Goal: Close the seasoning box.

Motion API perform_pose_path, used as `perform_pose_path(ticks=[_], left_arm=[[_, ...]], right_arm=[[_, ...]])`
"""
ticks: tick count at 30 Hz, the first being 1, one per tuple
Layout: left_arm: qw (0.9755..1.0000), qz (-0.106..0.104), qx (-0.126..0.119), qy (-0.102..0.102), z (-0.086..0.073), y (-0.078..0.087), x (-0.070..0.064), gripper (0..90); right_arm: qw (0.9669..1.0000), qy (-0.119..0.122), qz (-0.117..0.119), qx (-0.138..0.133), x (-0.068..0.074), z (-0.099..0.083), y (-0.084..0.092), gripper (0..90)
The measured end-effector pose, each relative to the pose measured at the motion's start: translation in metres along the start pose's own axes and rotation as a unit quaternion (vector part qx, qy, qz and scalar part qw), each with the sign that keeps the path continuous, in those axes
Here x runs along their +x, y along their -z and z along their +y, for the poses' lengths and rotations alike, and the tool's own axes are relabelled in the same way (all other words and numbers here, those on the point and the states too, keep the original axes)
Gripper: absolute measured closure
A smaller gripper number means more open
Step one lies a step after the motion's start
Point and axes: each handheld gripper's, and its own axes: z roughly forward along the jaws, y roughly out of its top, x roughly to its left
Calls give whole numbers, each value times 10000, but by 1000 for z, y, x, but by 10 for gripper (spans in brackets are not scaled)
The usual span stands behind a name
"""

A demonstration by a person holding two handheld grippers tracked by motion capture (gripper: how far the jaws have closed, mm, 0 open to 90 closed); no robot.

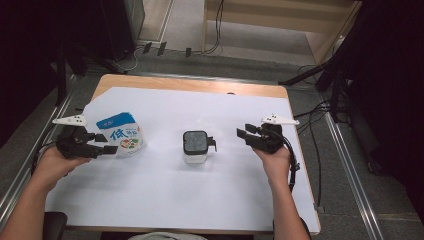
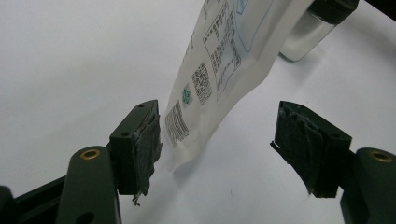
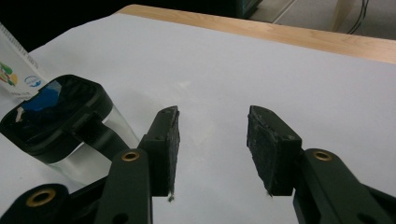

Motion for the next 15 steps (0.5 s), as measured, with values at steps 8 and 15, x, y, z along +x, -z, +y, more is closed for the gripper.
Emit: perform_pose_path(ticks=[8,15], left_arm=[[10000,-17,27,-22,1,-2,0,324],[10000,12,73,-55,4,-6,0,324]], right_arm=[[9998,-166,-118,-12,-11,-8,8,516],[9989,-283,-362,-26,-22,-18,17,511]])
